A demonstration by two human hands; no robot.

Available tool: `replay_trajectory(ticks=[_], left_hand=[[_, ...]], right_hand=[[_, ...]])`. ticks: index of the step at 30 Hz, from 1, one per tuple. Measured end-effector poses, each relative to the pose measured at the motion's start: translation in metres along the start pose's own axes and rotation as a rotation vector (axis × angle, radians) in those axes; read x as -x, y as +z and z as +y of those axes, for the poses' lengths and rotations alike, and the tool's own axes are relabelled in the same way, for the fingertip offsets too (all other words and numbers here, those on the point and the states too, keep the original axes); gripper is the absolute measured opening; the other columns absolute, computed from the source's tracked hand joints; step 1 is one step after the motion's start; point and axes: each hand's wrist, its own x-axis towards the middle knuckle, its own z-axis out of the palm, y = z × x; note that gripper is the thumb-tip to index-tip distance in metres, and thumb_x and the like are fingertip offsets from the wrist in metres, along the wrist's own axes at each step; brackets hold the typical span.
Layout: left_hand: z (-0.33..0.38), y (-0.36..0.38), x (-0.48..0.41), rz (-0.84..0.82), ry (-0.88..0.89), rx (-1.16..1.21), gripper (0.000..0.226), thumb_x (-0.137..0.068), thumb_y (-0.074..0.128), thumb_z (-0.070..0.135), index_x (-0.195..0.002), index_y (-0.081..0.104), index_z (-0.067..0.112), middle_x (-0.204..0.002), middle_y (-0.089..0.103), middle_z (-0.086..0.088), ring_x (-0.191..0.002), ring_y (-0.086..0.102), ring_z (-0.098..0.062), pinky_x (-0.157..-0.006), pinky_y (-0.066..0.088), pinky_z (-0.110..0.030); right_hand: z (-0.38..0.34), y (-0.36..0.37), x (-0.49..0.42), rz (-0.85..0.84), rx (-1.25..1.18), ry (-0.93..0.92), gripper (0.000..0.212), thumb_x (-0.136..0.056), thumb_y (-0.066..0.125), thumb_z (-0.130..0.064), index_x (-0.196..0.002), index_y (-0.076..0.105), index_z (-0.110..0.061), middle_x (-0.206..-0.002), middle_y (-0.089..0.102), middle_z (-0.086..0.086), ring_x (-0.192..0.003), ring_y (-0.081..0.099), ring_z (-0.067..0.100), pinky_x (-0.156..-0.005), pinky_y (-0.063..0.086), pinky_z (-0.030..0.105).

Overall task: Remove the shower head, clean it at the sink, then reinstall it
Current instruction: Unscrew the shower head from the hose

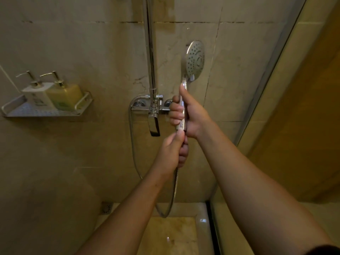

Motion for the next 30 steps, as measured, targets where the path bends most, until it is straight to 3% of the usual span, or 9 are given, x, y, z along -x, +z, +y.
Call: replay_trajectory(ticks=[4,10,15,18,22,26,30], left_hand=[[0.0,-0.006,-0.015,-0.028,0.069,-0.038,0.03,-0.103,0.037,0.041,-0.09,0.05,0.017,-0.055,0.043,0.009,-0.043,0.037,-0.005,-0.04,0.032,-0.02],[0.0,-0.02,-0.033,0.188,0.161,-0.143,0.01,-0.094,0.063,0.022,-0.095,0.055,0.017,-0.075,0.065,0.001,-0.061,0.065,-0.013,-0.064,0.059,-0.035],[0.0,-0.017,-0.045,0.248,0.189,-0.37,0.021,-0.084,0.075,0.017,-0.091,0.056,0.023,-0.087,0.068,-0.002,-0.069,0.068,-0.02,-0.066,0.057,-0.037],[0.005,-0.014,-0.049,0.302,0.249,-0.433,0.017,-0.085,0.073,0.017,-0.084,0.057,0.023,-0.075,0.062,0.008,-0.065,0.058,-0.003,-0.061,0.05,-0.026],[0.015,-0.017,-0.051,0.191,0.235,-0.356,0.008,-0.093,0.064,0.014,-0.087,0.063,0.019,-0.08,0.067,-0.003,-0.075,0.065,-0.015,-0.077,0.056,-0.04],[0.022,-0.022,-0.054,0.058,0.182,-0.212,0.015,-0.099,0.054,0.012,-0.094,0.068,0.015,-0.082,0.071,0.001,-0.075,0.068,-0.01,-0.071,0.056,-0.022],[0.024,-0.023,-0.055,0.063,0.165,-0.164,0.016,-0.098,0.055,0.014,-0.096,0.07,0.017,-0.084,0.074,0.0,-0.079,0.07,-0.015,-0.077,0.058,-0.028]], right_hand=[[-0.014,0.003,-0.012,0.013,0.281,-0.061,0.034,-0.097,0.058,-0.047,-0.081,0.052,-0.017,-0.059,0.05,0.0,-0.049,0.05,0.014,-0.049,0.045,0.027],[-0.015,0.002,-0.015,0.15,0.406,-0.269,0.026,-0.097,0.064,-0.037,-0.095,0.051,-0.014,-0.066,0.055,0.001,-0.055,0.053,0.013,-0.052,0.048,0.027],[-0.019,0.0,-0.02,0.24,0.492,-0.296,0.026,-0.097,0.064,-0.034,-0.102,0.053,-0.011,-0.07,0.056,0.001,-0.057,0.053,0.012,-0.051,0.048,0.026],[-0.022,0.002,-0.024,0.249,0.491,-0.29,0.024,-0.096,0.065,-0.035,-0.098,0.052,-0.014,-0.069,0.054,0.0,-0.056,0.053,0.012,-0.052,0.047,0.027],[-0.031,0.003,-0.027,0.205,0.471,-0.306,0.023,-0.096,0.066,-0.033,-0.097,0.051,-0.016,-0.069,0.055,-0.001,-0.056,0.054,0.012,-0.054,0.05,0.028],[-0.038,0.005,-0.027,0.173,0.495,-0.317,0.022,-0.097,0.064,-0.031,-0.096,0.049,-0.015,-0.072,0.054,0.0,-0.058,0.054,0.012,-0.055,0.051,0.029],[-0.043,0.01,-0.024,0.184,0.578,-0.313,0.021,-0.098,0.061,-0.032,-0.096,0.05,-0.015,-0.077,0.056,0.002,-0.06,0.056,0.011,-0.059,0.053,0.032]])
